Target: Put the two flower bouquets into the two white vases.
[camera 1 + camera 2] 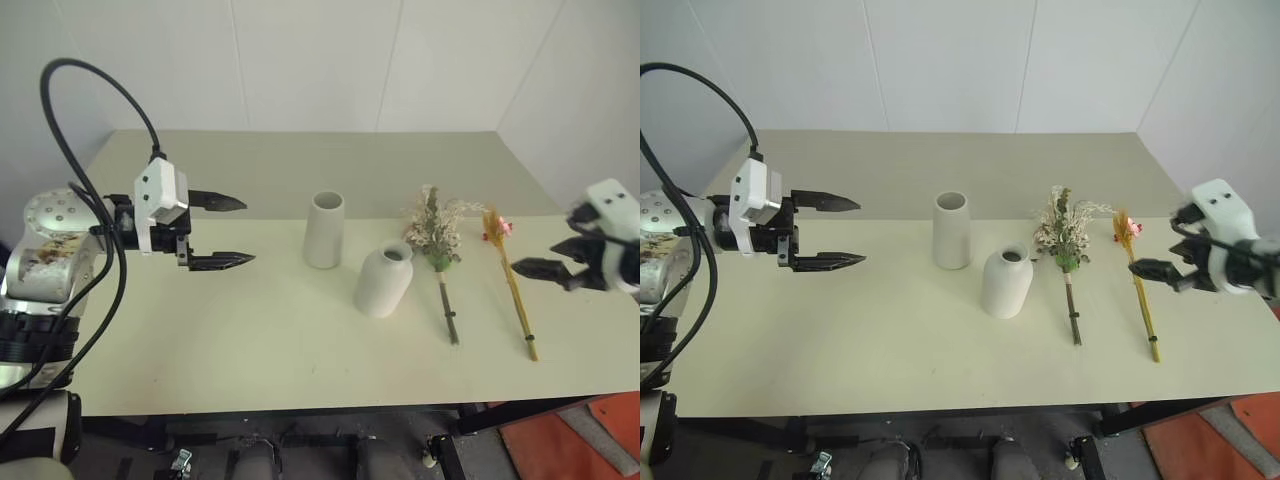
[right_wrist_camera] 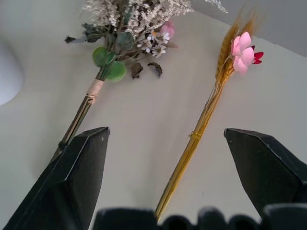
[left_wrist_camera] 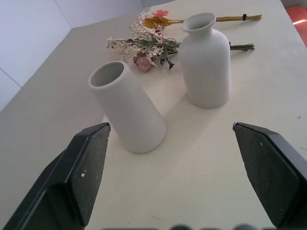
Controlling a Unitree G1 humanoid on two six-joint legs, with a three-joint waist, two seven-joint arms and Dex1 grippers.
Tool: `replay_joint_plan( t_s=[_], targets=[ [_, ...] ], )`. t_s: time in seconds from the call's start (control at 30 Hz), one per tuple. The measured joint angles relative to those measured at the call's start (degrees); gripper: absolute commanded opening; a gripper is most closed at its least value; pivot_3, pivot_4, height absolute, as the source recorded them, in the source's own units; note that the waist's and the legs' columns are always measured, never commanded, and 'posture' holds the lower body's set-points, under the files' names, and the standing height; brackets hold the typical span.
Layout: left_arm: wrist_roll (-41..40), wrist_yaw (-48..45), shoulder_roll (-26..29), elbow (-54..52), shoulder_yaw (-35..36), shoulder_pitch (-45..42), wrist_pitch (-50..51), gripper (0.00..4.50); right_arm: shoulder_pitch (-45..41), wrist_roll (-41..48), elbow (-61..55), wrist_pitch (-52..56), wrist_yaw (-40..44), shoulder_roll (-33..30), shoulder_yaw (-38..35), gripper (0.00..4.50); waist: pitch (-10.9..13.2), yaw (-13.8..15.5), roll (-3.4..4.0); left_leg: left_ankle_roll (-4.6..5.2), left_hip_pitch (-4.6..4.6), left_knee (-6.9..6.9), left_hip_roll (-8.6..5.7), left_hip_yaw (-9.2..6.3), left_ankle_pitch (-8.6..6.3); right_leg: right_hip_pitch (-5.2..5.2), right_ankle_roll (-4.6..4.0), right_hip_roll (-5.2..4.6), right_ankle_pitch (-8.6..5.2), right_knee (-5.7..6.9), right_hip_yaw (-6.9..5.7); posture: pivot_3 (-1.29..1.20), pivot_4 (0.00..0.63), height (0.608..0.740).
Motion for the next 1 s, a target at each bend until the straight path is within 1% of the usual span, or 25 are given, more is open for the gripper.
replay_joint_plan(
  t_s=[0.03,0.07,0.13,0.27,0.37,0.53,0.57,0.6,0.77,0.93,0.97,1.0],
  targets=[
    [0.2,-0.2,-0.1,0.4,-0.2,-0.1,-0.2,4.47,-3.7,-1.5,4.7,-0.2,0.0,1.4,3.3,4.5,0.0,-0.1,0.0,0.0,-0.08,0.01,0.0,0.0,0.0,-0.09,-0.2,0.01,0.13,0.01,0.0,0.0,0.15,0.74],
    [0.4,-0.4,-0.4,0.8,-0.5,-0.4,-0.3,4.47,-8.1,-3.7,10.8,-1.2,0.3,3.0,6.7,4.5,0.0,-0.2,0.0,0.0,-0.23,0.03,-0.03,0.0,0.0,-0.24,-0.22,-0.01,0.16,0.03,0.01,0.0,0.15,0.74],
    [1.0,-0.7,-0.8,1.0,-0.7,-0.4,-0.7,4.47,-13.9,-7.7,21.4,-4.2,1.8,5.4,11.9,4.5,0.0,-0.3,0.0,0.02,-0.6,0.05,-0.08,-0.01,0.01,-0.61,-0.2,-0.03,0.17,0.11,0.02,0.0,0.15,0.74],
    [1.5,-1.0,-1.0,1.3,-1.0,-0.4,-1.1,4.47,-21.8,-14.7,38.8,-11.3,6.2,9.6,19.3,4.5,0.0,-0.3,0.03,0.03,-0.76,0.04,-0.12,-0.01,0.0,-0.75,-0.18,-0.07,0.16,0.12,0.01,0.0,0.15,0.74],
    [1.7,-1.0,-1.1,1.1,-1.0,-0.3,-1.1,4.47,-25.9,-19.5,49.5,-16.8,8.8,12.2,22.7,4.5,0.0,-0.4,0.04,0.03,-0.77,0.05,-0.17,-0.01,0.0,-0.75,-0.16,-0.11,0.16,0.14,0.01,0.0,0.15,0.74],
    [1.6,-0.9,-0.4,-1.1,-0.6,2.6,-0.7,4.47,-29.6,-24.5,61.0,-22.7,11.4,13.9,23.4,4.5,0.0,-0.5,0.04,0.03,-0.7,0.05,-0.18,-0.02,0.01,-0.73,-0.16,-0.11,0.16,0.2,0.02,0.0,0.15,0.74],
    [1.6,-0.8,-0.3,-1.3,-0.5,3.2,-0.4,4.5,-30.1,-25.0,62.5,-23.2,11.9,14.0,23.4,4.11,0.0,-0.6,0.05,0.03,-0.69,0.05,-0.18,-0.03,0.01,-0.74,-0.16,-0.11,0.16,0.24,0.02,0.0,0.15,0.74],
    [1.6,-0.7,-0.1,-1.6,-0.5,3.7,-0.1,4.5,-30.7,-25.7,63.9,-23.6,12.4,14.2,23.3,3.88,0.0,-0.6,0.05,0.03,-0.68,0.06,-0.18,-0.03,0.01,-0.73,-0.17,-0.1,0.16,0.27,0.02,0.0,0.15,0.74],
    [1.2,0.1,0.4,-2.8,0.1,4.8,0.3,4.5,-31.7,-27.5,68.1,-24.4,14.1,15.5,22.0,2.2,0.0,-0.7,0.05,0.08,-0.59,0.06,-0.18,-0.03,0.05,-0.68,-0.18,-0.09,0.18,0.3,0.03,0.0,0.15,0.74],
    [1.2,0.3,0.4,-2.9,0.1,4.8,0.3,4.5,-31.6,-28.2,70.4,-25.5,13.2,17.6,19.6,0.36,0.0,-0.8,0.06,0.09,-0.57,0.06,-0.19,-0.03,0.06,-0.66,-0.18,-0.09,0.19,0.31,0.05,0.0,0.15,0.74],
    [1.2,0.3,0.4,-2.9,0.1,4.8,0.3,4.5,-31.6,-28.4,70.6,-25.8,12.9,17.8,19.0,0.06,0.0,-0.7,0.06,0.09,-0.58,0.06,-0.19,-0.03,0.06,-0.66,-0.18,-0.1,0.19,0.3,0.05,0.0,0.15,0.74],
    [1.2,0.3,0.4,-2.9,0.1,4.8,0.3,4.5,-31.6,-28.6,70.7,-26.0,12.5,18.0,18.6,0.02,0.0,-0.7,0.06,0.09,-0.59,0.06,-0.2,-0.03,0.06,-0.66,-0.18,-0.11,0.19,0.29,0.05,0.0,0.15,0.74]
  ],
)
